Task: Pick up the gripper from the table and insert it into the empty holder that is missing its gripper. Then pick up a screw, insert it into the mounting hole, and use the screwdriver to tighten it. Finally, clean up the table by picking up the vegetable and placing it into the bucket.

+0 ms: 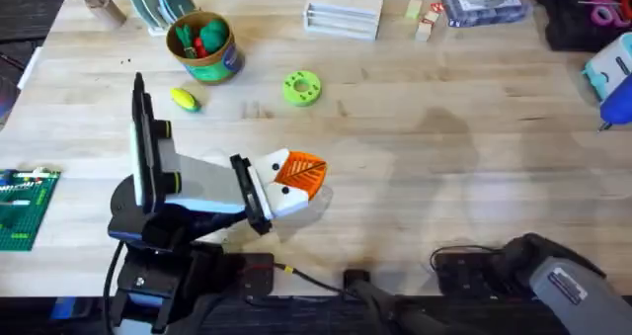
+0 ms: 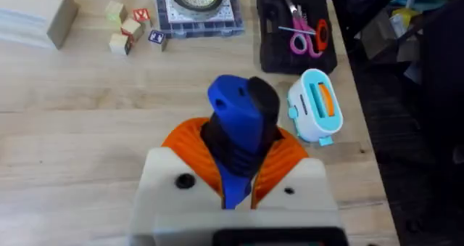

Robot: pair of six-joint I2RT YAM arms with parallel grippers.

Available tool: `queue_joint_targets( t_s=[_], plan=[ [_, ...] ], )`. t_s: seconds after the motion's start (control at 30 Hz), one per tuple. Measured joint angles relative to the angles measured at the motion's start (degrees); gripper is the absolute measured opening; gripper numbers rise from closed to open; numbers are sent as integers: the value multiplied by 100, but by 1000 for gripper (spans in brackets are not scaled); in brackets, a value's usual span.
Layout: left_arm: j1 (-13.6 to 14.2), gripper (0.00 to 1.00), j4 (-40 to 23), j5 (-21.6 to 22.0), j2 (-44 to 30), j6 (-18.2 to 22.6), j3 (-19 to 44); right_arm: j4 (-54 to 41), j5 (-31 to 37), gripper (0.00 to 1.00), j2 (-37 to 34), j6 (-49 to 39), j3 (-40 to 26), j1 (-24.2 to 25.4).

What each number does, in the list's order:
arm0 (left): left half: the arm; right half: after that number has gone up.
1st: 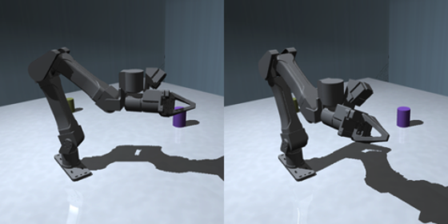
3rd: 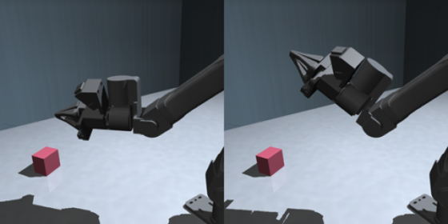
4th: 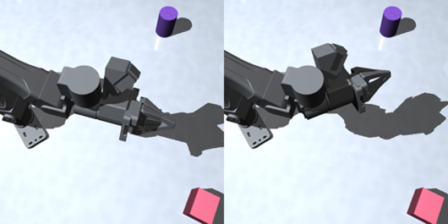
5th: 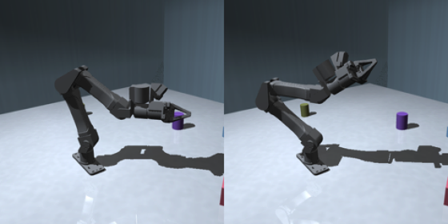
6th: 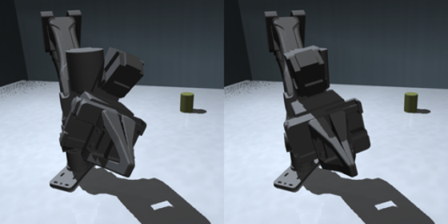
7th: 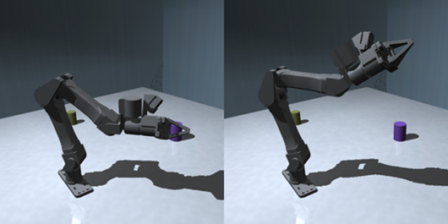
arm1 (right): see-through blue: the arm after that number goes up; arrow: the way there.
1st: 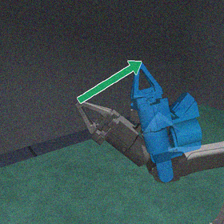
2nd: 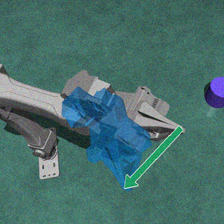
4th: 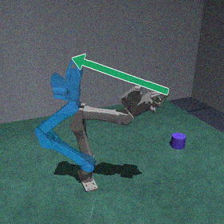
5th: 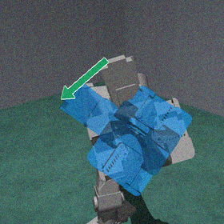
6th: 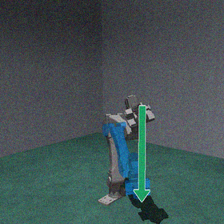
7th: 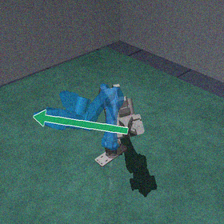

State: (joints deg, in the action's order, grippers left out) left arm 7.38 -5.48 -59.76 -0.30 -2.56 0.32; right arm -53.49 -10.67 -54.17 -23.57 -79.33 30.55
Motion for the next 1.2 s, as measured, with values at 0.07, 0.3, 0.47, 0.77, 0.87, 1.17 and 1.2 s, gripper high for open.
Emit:
queue_joint_targets(
  t_s=[0.07,0.3,0.47,0.77,0.87,1.17,1.2],
  plan=[
    [0,4,0,2,-2,1,0,34,-14,158,161,68,84,0],
    [0,4,9,84,-2,1,0,602,-375,150,1006,447,1438,0],
    [0,4,9,91,-2,2,0,1862,-1001,145,1579,1138,2612,0],
    [0,4,11,95,-2,1,0,4143,-2310,135,2063,2530,3704,-525],
    [0,4,11,98,-2,2,0,4701,-2479,131,2052,2755,3794,-1037],
    [0,4,11,104,-2,1,0,6200,-2693,123,1851,2964,3797,-2891],
    [0,4,11,104,-2,1,0,6364,-2697,122,1753,2963,3797,-3127]
  ],
)
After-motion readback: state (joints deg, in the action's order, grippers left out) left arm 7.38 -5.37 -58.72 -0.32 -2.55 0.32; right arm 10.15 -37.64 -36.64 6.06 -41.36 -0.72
